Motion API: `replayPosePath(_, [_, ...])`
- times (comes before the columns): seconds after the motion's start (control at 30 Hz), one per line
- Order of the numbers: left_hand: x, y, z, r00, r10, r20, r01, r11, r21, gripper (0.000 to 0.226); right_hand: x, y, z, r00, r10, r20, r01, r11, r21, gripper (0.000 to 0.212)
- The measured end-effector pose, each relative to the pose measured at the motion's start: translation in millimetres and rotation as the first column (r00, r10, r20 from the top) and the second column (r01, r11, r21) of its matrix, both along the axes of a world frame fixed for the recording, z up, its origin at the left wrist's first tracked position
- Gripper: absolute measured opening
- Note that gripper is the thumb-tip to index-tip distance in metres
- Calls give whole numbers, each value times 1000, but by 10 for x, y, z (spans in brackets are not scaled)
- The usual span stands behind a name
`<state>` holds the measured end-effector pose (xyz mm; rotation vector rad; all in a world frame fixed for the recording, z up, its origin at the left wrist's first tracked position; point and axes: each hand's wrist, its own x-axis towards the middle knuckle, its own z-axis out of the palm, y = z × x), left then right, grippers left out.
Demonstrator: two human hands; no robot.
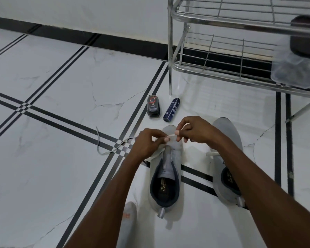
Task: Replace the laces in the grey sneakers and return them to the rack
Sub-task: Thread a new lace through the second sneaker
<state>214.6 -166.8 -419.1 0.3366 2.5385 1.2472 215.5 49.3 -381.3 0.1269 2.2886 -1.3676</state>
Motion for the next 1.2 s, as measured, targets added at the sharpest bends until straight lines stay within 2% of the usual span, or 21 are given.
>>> replayPosePath(0.13, [-53, -316, -81, 932, 354, -80, -362, 921, -141, 10, 12, 111, -22, 1000, 13, -20, -11, 996, 93, 14])
replayPosePath(0.2, [-85, -420, -87, 907, 411, -96, -421, 894, -151, 15, 15, 110, -57, 999, 5, -32, -2, 996, 85, 12])
replayPosePath(0.3, [-88, -408, -87, 955, 293, -45, -295, 953, -71, 16, 1, 57, -122, 998, -30, -57, 33, 998, 55, 11])
replayPosePath(0.4, [-46, -253, -97, 989, 142, -46, -144, 989, -41, 13, 20, -63, -141, 987, 107, -120, -90, 987, 136, 49])
replayPosePath(0.43, [-39, -219, -113, 992, 115, -47, -117, 992, -38, 12, 47, -128, -153, 979, 155, -130, -134, 979, 156, 53])
replayPosePath(0.47, [-37, -194, -123, 994, 98, -42, -99, 995, -32, 12, 71, -183, -171, 974, 180, -137, -157, 973, 169, 50])
replayPosePath(0.53, [-35, -194, -139, 993, 112, -37, -113, 993, -19, 12, 90, -239, -234, 974, 186, -132, -156, 966, 208, 30])
replayPosePath(0.6, [-48, -243, -149, 988, 154, -29, -155, 988, -28, 14, 95, -247, -251, 984, 124, -128, -98, 977, 190, 12])
replayPosePath(0.7, [-41, -285, -163, 983, 186, -6, -186, 982, -32, 15, 77, -205, -212, 991, 62, -120, -44, 988, 146, 16])
replayPosePath(0.8, [-28, -310, -217, 979, 206, -5, -206, 976, -72, 16, 65, -184, -174, 989, 132, -63, -122, 983, 137, 25])
replayPosePath(0.87, [-25, -335, -253, 979, 201, 11, -199, 975, -99, 25, 75, -186, -158, 988, 155, -19, -151, 982, 117, 28])
replayPosePath(0.93, [-15, -296, -236, 992, 122, -45, -127, 981, -146, 41, 92, -199, -152, 990, 140, 3, -140, 985, 103, 21])
replayPosePath(1.0, [10, -171, -157, 996, -6, -91, -2, 996, -90, 48, 110, -222, -153, 995, 96, 18, -97, 991, 89, 7])
replayPosePath(1.03, [26, -95, -109, 994, -61, -90, 59, 998, -33, 44, 116, -232, -157, 997, 78, 24, -80, 993, 91, 3])
replayPosePath(1.1, [53, 34, -64, 991, -114, -64, 117, 992, 45, 26, 125, -239, -168, 997, 70, 31, -74, 990, 119, 9])
replayPosePath(1.2, [61, 79, -144, 999, -48, -16, 49, 995, 92, 13, 146, -197, -164, 998, 20, 52, -25, 995, 99, 23])
